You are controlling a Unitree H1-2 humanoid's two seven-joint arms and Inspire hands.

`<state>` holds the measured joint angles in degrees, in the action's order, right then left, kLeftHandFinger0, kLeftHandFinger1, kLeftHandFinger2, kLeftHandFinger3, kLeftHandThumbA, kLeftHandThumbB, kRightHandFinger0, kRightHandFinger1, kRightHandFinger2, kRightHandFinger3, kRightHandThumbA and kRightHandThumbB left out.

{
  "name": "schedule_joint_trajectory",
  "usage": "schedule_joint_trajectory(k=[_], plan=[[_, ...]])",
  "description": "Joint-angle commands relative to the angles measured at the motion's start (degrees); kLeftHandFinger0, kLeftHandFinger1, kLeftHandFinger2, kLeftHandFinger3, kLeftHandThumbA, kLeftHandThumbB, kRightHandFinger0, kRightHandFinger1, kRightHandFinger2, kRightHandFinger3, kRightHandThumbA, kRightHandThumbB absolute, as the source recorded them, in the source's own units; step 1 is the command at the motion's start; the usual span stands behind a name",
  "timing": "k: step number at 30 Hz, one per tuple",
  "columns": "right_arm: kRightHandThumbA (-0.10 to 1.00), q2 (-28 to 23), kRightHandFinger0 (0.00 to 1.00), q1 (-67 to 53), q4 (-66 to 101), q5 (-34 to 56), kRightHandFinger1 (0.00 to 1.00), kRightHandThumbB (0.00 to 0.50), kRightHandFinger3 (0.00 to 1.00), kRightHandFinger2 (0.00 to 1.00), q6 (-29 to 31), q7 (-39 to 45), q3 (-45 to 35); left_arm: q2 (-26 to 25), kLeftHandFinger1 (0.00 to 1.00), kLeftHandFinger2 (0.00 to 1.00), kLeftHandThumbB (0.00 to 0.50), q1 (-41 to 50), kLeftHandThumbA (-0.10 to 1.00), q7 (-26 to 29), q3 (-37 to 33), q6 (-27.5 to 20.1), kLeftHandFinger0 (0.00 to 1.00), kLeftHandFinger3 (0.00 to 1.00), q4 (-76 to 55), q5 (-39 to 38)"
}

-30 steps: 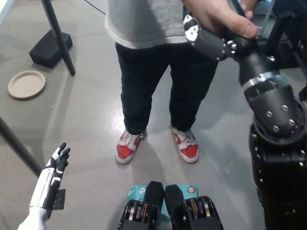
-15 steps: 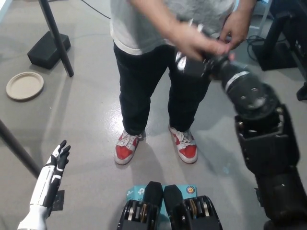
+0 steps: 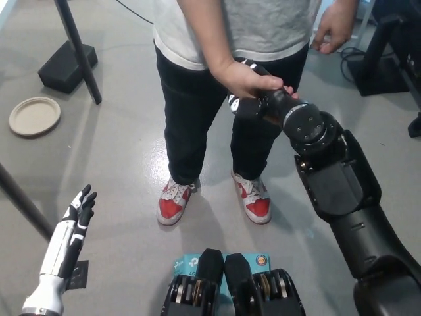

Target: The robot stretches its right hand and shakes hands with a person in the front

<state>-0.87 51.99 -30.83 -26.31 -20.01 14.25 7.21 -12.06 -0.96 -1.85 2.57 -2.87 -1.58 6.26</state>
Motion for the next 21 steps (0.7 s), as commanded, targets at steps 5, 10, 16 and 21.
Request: schedule_joint_trajectory(k=[5, 10, 16, 21], plan=[[0.71, -1.50, 1.00, -0.01, 10.44, 1.18, 1.00, 0.390, 1.00, 1.00, 0.33, -1.39, 1.32, -1.03, 1.00, 1.00, 0.037, -0.76, 1.00, -0.57, -0.20, -0.34, 1.00, 1.00, -1.88, 0.48], [0.92, -3.79, 1.00, -4.89, 20.39, 2.87, 1.00, 0.419, 1.00, 1.00, 5.15, -2.44, 0.46, -1.04, 1.00, 1.00, 0.044, -0.90, 1.00, -0.82, -0.16, 0.40, 1.00, 1.00, -2.17, 0.04], [1.00, -8.90, 1.00, -11.04, 36.32, 5.23, 1.00, 0.453, 1.00, 1.00, 4.78, 0.11, -1.84, -1.46, 1.00, 1.00, 0.043, -1.59, 1.00, -1.26, -0.04, -0.18, 1.00, 1.00, -1.64, -0.51], [1.00, -11.78, 1.00, -16.70, 45.67, 9.61, 1.00, 0.431, 1.00, 1.00, 5.46, 0.26, -5.40, -1.44, 1.00, 1.00, 0.050, -1.69, 1.00, -1.21, 0.07, -0.11, 1.00, 1.00, -1.10, -0.37]])
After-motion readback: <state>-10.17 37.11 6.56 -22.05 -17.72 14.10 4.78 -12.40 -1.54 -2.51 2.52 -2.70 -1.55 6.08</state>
